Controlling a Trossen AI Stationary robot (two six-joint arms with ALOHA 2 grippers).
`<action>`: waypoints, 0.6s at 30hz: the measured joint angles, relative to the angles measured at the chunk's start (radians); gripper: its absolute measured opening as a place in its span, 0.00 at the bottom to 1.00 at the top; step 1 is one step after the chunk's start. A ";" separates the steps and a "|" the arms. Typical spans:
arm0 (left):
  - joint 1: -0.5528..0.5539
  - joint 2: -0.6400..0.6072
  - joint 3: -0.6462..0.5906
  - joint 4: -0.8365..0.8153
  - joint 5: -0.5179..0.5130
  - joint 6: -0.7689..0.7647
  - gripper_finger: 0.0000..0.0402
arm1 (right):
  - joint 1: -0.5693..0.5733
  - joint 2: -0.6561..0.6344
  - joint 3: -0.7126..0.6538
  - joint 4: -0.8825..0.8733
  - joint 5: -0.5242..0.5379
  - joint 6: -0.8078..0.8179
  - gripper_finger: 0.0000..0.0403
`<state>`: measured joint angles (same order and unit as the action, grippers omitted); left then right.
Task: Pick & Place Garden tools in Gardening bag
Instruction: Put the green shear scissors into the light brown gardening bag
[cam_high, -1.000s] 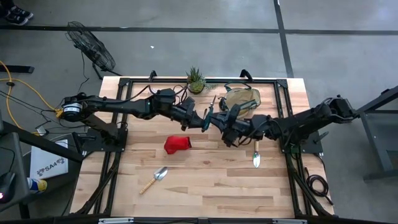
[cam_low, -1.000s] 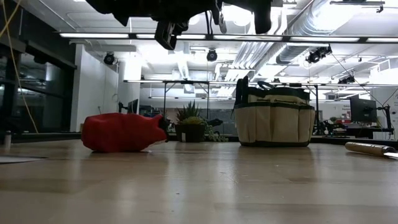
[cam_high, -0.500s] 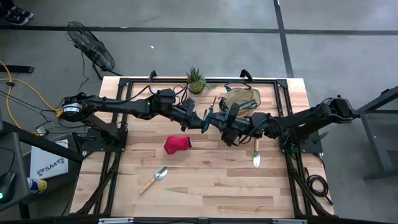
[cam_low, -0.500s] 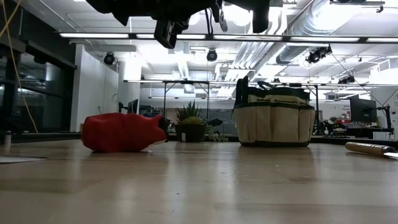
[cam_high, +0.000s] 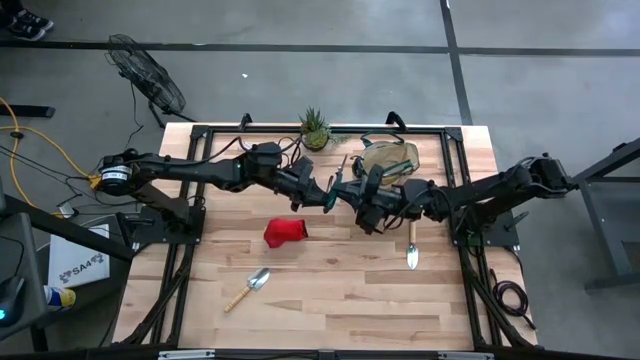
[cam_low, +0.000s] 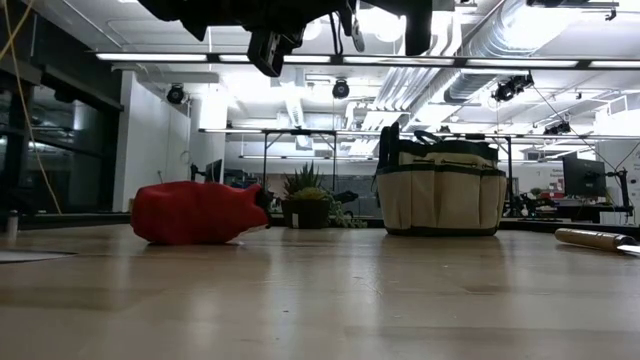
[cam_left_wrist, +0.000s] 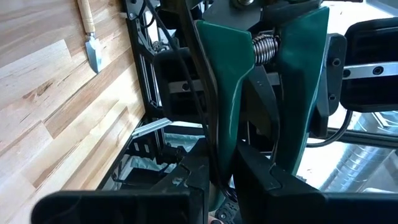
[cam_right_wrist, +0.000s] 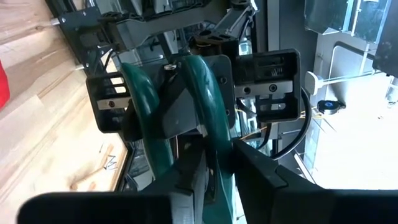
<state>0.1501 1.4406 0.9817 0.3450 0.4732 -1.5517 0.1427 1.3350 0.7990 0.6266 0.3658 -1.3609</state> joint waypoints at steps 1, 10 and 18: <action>0.000 0.000 0.000 0.000 0.000 0.000 0.10 | -0.001 0.000 0.000 0.000 -0.006 0.001 0.17; 0.000 0.000 0.000 -0.003 -0.011 0.000 0.10 | -0.022 0.000 0.000 0.004 -0.043 0.007 0.22; 0.000 0.001 0.000 -0.016 -0.010 -0.002 0.10 | -0.021 0.045 0.013 0.022 -0.055 0.006 0.19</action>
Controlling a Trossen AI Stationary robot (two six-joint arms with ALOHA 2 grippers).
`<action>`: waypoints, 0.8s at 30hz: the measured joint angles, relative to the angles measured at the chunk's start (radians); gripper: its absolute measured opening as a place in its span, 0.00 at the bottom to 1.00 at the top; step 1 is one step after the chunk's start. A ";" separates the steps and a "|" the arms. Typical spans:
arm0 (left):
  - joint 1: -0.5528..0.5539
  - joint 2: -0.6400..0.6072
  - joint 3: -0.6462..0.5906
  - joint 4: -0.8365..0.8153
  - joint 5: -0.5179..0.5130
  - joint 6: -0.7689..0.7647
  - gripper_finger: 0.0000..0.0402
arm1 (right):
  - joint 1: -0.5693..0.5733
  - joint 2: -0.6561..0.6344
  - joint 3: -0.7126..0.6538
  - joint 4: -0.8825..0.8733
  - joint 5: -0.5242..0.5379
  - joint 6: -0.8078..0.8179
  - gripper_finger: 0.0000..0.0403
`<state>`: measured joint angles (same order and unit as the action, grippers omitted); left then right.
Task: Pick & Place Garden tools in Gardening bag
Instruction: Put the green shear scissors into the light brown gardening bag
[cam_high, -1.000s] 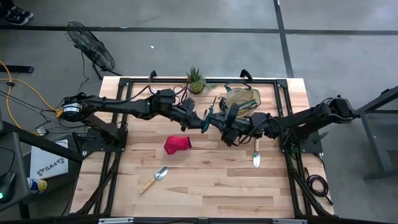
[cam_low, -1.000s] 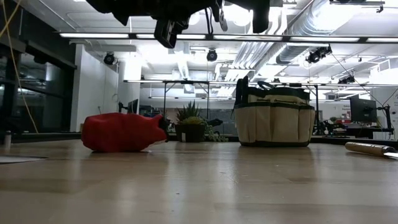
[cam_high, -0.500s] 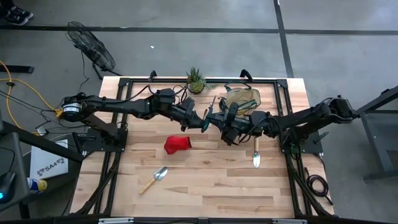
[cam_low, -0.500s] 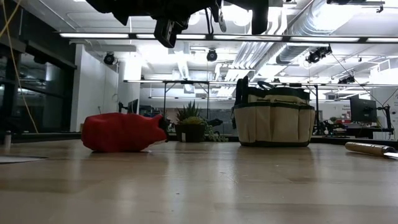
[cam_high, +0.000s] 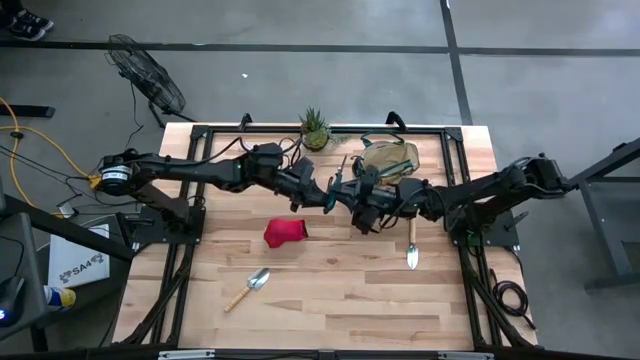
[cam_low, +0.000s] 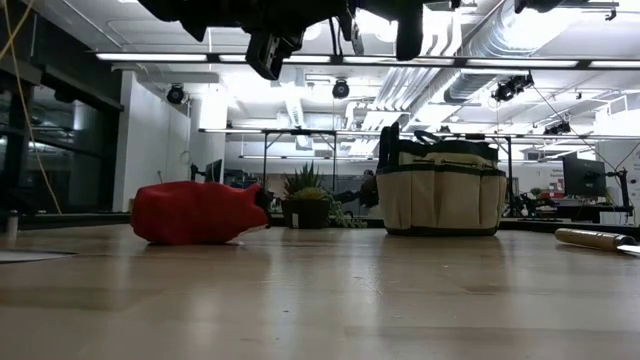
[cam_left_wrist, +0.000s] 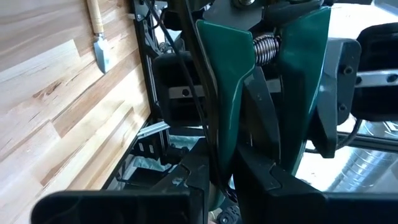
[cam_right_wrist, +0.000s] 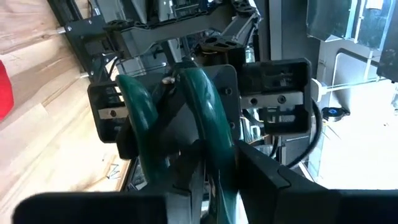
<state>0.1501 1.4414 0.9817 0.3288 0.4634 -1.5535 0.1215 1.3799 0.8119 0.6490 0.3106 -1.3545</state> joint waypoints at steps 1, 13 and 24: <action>0.000 0.000 0.000 -0.004 0.000 0.000 0.10 | 0.000 0.006 0.004 -0.002 -0.001 0.000 0.18; 0.000 -0.001 0.000 0.005 0.010 0.012 0.10 | 0.001 0.016 0.039 -0.021 0.037 0.043 0.14; 0.000 0.000 0.000 0.007 0.014 0.037 0.25 | 0.017 0.014 0.041 -0.036 0.059 0.074 0.11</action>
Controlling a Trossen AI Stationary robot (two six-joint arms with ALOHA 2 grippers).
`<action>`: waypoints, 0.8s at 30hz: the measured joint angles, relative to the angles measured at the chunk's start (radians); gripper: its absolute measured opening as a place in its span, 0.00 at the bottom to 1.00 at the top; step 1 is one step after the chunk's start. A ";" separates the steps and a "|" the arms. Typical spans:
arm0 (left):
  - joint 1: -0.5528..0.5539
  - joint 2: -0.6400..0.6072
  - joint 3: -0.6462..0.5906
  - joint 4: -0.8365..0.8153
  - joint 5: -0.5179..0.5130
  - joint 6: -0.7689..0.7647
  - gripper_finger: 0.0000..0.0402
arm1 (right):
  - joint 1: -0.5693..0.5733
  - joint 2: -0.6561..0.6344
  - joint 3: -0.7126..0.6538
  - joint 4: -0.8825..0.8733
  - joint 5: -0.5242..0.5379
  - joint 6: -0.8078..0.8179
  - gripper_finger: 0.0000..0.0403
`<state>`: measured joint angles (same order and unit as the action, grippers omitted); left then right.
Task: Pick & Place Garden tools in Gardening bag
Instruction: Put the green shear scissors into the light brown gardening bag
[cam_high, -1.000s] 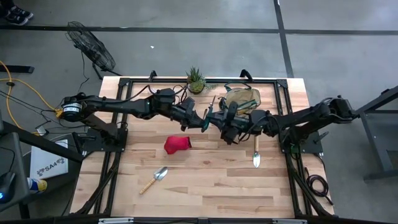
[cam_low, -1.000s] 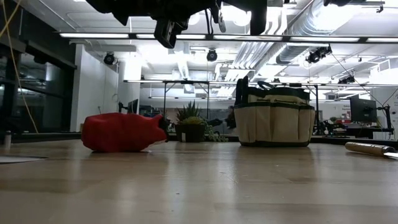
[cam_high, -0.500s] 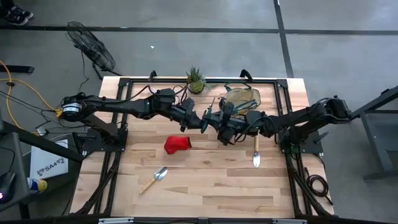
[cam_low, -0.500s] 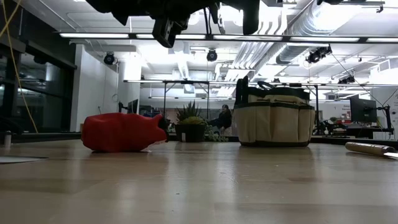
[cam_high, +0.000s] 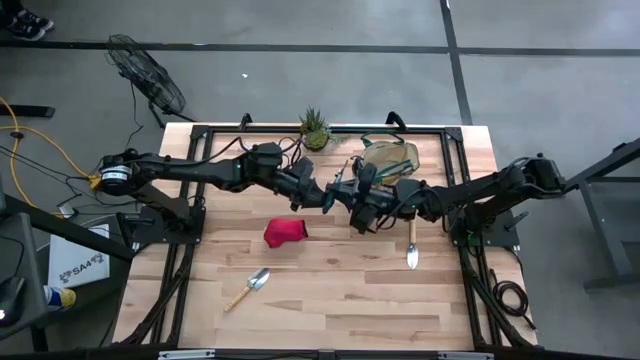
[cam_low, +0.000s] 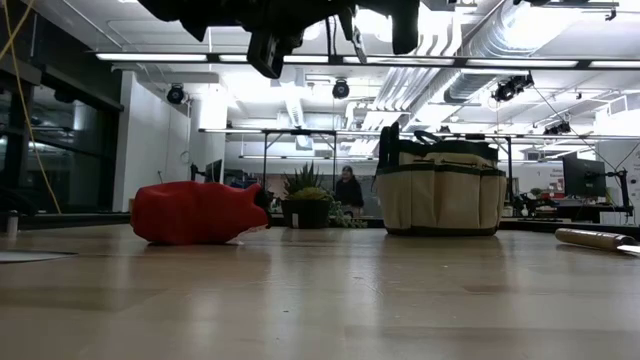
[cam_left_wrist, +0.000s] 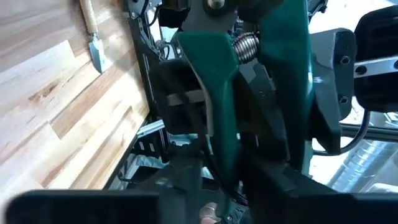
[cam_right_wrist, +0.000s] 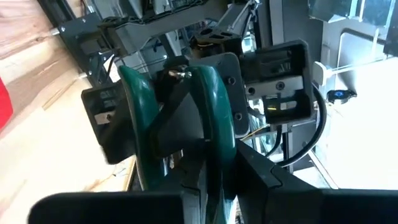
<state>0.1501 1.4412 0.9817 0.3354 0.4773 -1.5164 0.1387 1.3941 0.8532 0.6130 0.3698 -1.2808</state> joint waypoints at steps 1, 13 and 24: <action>0.000 0.001 0.000 0.002 -0.001 0.004 0.29 | 0.000 -0.001 0.000 0.000 0.003 0.011 0.11; 0.003 0.002 0.000 0.004 -0.003 0.028 0.41 | 0.004 -0.001 0.002 -0.046 0.041 0.127 0.11; 0.054 -0.002 -0.001 -0.026 0.089 0.132 0.41 | 0.044 -0.016 0.003 -0.143 0.093 0.272 0.11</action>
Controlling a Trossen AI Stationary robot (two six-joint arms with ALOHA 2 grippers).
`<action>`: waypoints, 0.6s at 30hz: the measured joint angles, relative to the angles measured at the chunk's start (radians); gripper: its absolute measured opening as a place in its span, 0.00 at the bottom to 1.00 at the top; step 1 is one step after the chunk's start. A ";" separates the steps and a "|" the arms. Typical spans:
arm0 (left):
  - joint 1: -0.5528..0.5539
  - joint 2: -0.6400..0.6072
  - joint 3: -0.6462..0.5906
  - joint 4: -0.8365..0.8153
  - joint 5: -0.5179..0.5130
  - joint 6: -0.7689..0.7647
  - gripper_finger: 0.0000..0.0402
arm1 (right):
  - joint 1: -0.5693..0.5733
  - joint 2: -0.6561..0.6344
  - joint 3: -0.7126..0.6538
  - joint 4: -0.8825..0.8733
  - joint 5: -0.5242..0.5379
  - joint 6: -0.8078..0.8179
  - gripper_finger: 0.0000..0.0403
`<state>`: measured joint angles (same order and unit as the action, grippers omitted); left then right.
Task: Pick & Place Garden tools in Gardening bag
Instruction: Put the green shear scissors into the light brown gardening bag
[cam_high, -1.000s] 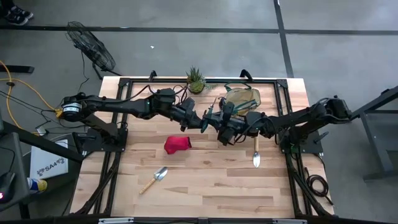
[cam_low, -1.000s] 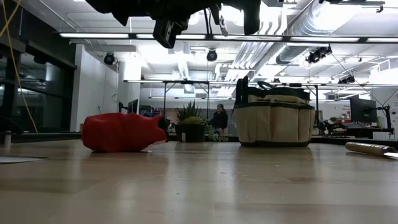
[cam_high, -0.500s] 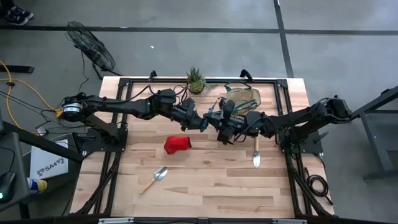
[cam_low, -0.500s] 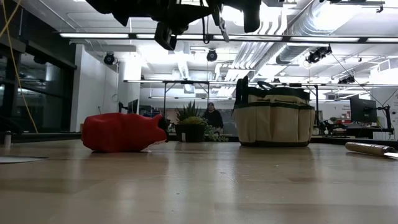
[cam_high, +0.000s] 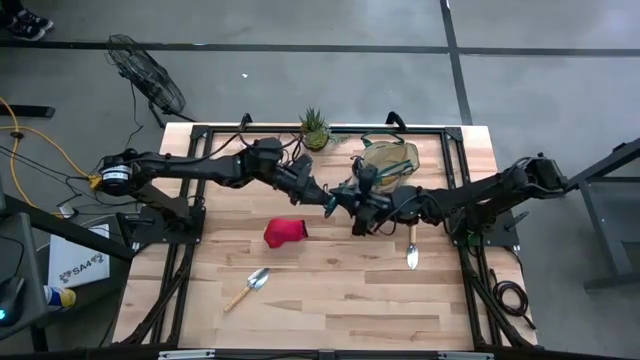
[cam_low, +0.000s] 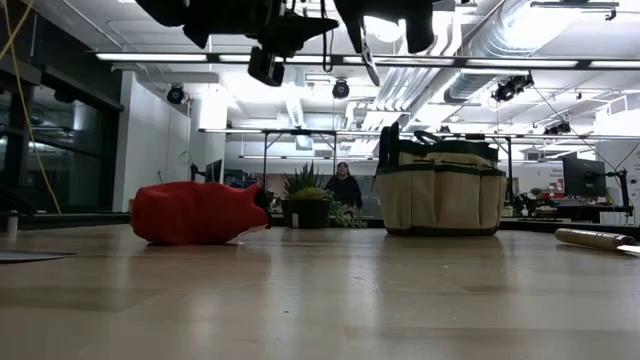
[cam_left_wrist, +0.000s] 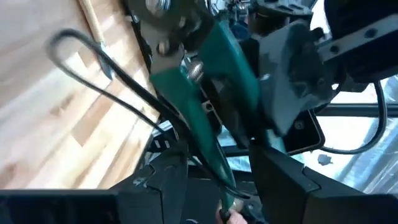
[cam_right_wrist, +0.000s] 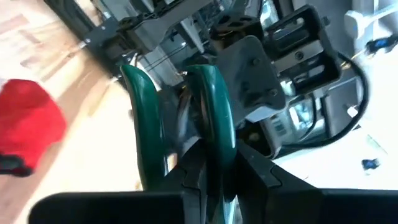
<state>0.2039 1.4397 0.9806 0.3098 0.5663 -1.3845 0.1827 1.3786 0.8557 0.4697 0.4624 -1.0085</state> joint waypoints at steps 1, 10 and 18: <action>0.004 -0.004 0.000 -0.012 -0.005 0.014 0.41 | 0.005 -0.009 0.000 -0.021 0.006 0.023 0.11; 0.071 -0.014 0.001 -0.051 -0.049 0.173 0.41 | 0.023 -0.146 -0.001 -0.232 0.033 0.295 0.11; 0.071 -0.014 0.001 -0.051 -0.287 0.317 0.41 | -0.010 -0.396 -0.002 -0.494 0.035 0.544 0.11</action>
<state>0.2752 1.4258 0.9813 0.2590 0.2791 -1.0677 0.1723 0.9826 0.8539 -0.0241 0.4972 -0.4648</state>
